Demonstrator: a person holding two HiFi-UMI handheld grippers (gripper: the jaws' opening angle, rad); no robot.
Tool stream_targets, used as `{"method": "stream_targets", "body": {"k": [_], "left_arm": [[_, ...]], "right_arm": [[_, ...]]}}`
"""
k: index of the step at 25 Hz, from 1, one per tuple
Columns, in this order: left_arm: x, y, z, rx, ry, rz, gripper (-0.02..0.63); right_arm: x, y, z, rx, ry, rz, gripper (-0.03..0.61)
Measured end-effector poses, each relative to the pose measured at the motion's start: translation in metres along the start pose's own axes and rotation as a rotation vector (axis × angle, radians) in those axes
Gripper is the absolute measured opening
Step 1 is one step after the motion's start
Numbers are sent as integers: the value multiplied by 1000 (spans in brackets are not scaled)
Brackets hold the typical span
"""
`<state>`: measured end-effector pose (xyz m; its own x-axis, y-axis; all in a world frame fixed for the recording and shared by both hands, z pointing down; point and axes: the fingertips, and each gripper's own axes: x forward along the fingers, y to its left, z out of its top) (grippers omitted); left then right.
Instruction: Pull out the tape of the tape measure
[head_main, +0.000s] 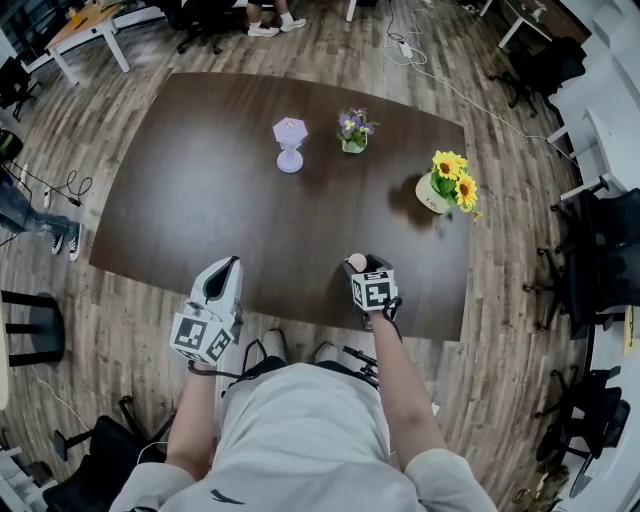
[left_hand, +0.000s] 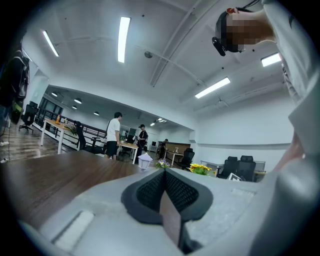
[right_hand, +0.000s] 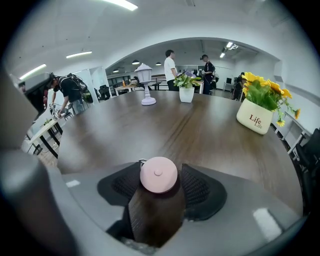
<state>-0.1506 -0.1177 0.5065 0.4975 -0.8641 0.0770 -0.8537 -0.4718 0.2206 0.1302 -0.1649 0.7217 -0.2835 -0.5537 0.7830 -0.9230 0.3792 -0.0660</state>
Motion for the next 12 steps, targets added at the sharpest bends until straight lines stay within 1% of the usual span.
{"method": "stream_targets", "body": {"k": [1, 2, 12], "left_arm": [[0, -1, 0, 0, 0, -1, 6], [-1, -2, -1, 0, 0, -2, 6], [-9, -6, 0, -2, -2, 9, 6]], "right_arm": [[0, 0, 0, -1, -6, -4, 257], [0, 1, 1, -5, -11, -7, 227], [-6, 3, 2, -16, -43, -2, 222]]}}
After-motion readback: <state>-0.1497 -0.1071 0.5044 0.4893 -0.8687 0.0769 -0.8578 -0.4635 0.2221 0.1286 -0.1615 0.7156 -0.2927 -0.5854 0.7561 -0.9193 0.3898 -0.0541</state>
